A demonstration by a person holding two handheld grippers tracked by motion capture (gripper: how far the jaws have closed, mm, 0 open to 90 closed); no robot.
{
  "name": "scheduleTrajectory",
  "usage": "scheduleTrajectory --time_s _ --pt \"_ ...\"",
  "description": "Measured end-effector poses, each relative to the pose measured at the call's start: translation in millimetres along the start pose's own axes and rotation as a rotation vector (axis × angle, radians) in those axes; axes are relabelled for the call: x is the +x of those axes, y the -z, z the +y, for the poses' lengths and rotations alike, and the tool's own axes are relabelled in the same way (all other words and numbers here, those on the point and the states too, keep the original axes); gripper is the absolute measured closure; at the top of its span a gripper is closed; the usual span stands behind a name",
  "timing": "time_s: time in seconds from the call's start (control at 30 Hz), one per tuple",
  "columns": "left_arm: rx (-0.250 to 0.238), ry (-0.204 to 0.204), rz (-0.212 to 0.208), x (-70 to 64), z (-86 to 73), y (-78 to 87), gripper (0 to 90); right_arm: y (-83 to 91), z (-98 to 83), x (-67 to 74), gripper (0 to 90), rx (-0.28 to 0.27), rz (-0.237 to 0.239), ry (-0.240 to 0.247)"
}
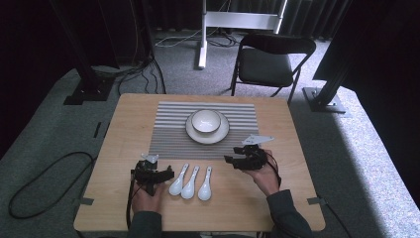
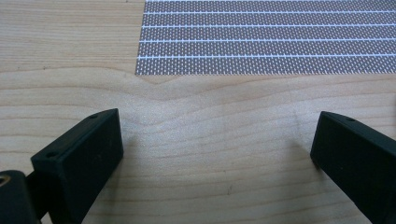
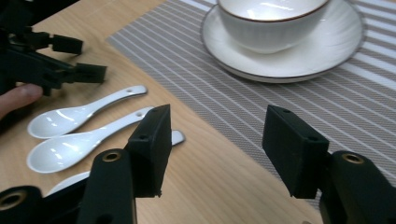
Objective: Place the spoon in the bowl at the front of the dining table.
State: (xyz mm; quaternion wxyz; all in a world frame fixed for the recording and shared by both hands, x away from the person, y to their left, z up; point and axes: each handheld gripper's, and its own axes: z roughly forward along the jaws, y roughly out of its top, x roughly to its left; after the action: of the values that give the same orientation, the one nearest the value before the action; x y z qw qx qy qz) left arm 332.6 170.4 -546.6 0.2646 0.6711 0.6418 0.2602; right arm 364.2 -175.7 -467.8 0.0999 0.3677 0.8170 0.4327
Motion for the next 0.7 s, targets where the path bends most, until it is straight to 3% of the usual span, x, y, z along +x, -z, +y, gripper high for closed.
scheduleTrajectory --time_s 0.33,0.7 --pt "0.000 0.000 0.000 0.0 0.0 0.0 2.7 -12.6 -0.4 16.5 41.4 0.021 0.033 0.026" --pt "0.000 0.000 0.000 0.0 0.0 0.0 2.7 -12.9 2.8 27.5 41.2 0.007 0.045 0.039"
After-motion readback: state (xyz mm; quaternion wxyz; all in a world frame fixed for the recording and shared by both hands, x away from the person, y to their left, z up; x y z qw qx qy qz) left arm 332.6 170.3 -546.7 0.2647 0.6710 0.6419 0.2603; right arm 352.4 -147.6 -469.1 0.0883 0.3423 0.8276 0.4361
